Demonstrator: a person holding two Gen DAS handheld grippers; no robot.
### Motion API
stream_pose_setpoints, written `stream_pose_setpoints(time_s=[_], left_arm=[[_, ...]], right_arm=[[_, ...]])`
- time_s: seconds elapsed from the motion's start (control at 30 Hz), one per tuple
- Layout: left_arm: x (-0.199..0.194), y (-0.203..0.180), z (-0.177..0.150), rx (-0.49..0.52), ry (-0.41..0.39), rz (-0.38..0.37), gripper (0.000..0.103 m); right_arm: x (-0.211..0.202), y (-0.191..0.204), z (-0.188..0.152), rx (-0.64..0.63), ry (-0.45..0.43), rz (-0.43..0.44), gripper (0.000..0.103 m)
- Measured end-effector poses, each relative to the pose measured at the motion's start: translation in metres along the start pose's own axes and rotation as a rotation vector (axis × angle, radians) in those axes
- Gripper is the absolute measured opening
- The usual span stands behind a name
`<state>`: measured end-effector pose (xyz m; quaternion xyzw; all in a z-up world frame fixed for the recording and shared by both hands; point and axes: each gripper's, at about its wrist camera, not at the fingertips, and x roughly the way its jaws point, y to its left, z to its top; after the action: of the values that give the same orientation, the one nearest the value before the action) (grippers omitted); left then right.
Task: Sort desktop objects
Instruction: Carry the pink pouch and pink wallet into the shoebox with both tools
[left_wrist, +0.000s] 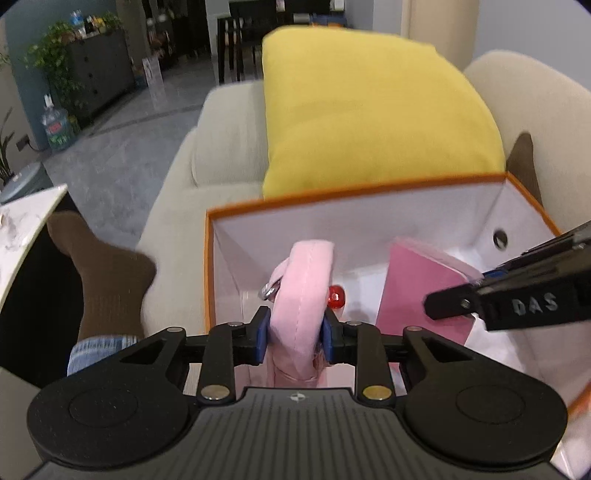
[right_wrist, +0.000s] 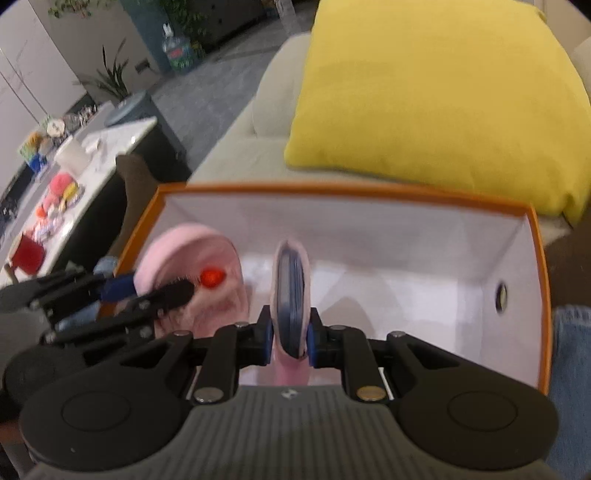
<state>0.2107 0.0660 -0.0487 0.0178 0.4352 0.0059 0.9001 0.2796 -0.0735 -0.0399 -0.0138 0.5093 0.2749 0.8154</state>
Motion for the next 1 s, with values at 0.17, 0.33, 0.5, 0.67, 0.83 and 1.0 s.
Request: stream_pose_setpoints(time_s=[0.17,0.33,0.5,0.67,0.83,1.0], left_arm=[[-0.005,0.004,0.001,0.018,0.052,0.006,0.036],[-0.012,0.008,0.007,0.023,0.061,0.01,0.03],[-0.002,0.02,0.013,-0.06,0.006,0.016,0.024],[0.004,0.029,0.018,-0.171,-0.048,0.071,0.023],[0.006,0.029,0.017,-0.19,-0.072,0.096,0.024],[0.006,0.029,0.019,-0.192,-0.077,0.088,0.026]], right_arm=[[0.002,0.006,-0.016,-0.039,0.065,-0.001,0.019],[0.004,0.012,-0.014,-0.052,0.063,0.001,0.018],[0.016,0.011,0.0,0.027,0.033,0.037,0.018],[0.021,0.018,0.017,0.045,-0.04,0.015,0.018],[0.031,0.026,0.029,0.059,-0.061,0.019,0.018],[0.042,0.031,0.029,0.058,-0.044,0.016,0.018]])
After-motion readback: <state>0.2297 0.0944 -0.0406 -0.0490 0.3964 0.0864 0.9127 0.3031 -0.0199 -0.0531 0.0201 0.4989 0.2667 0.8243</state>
